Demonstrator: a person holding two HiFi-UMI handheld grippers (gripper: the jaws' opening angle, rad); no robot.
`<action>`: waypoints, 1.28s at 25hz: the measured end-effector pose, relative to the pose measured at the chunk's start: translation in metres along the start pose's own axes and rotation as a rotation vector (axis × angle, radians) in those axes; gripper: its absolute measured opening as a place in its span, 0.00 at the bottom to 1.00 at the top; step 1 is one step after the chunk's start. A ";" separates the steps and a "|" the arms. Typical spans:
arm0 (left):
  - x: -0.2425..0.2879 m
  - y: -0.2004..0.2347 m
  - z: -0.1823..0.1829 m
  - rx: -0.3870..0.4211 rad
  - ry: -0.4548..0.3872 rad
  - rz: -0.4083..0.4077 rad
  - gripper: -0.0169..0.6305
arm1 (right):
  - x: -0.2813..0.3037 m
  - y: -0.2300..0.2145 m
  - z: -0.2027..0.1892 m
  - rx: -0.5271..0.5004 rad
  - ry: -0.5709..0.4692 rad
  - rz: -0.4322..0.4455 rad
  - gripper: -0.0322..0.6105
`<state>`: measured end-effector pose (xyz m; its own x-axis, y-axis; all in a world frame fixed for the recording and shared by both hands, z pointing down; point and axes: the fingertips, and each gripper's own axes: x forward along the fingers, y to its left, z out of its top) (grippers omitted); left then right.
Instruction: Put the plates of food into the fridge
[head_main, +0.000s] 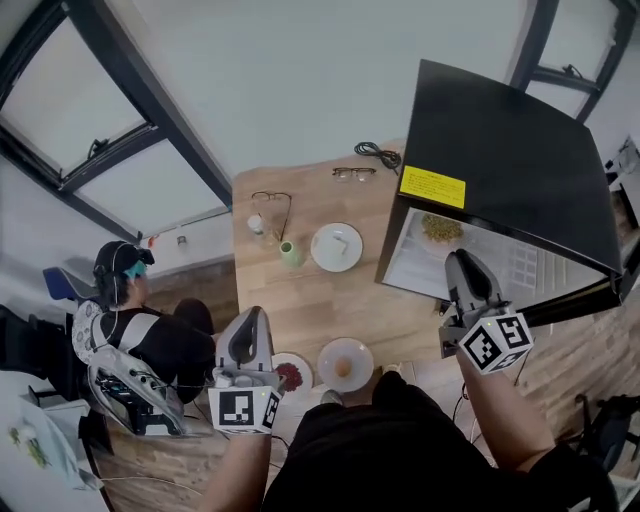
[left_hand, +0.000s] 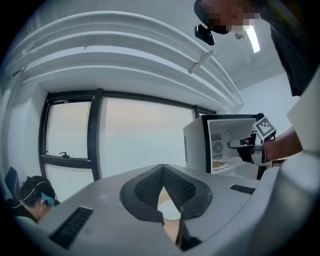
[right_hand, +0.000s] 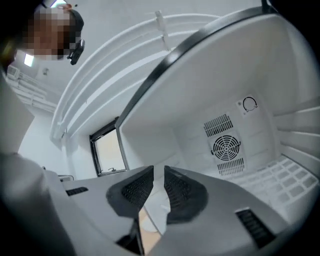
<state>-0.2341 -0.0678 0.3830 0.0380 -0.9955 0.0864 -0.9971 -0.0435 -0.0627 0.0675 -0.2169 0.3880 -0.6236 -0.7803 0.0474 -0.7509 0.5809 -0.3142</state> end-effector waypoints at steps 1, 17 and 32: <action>-0.006 0.005 0.000 0.001 -0.007 -0.010 0.03 | -0.005 0.011 -0.007 -0.005 0.008 0.011 0.17; -0.060 0.027 -0.041 0.030 0.021 -0.174 0.03 | -0.096 0.114 -0.212 0.127 0.298 0.066 0.10; -0.084 0.028 -0.057 0.096 0.090 -0.207 0.03 | -0.133 0.079 -0.367 0.603 0.447 -0.240 0.34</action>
<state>-0.2694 0.0193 0.4309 0.2306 -0.9533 0.1950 -0.9576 -0.2579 -0.1286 0.0114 0.0175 0.7046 -0.5838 -0.6271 0.5157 -0.7083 0.0829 -0.7011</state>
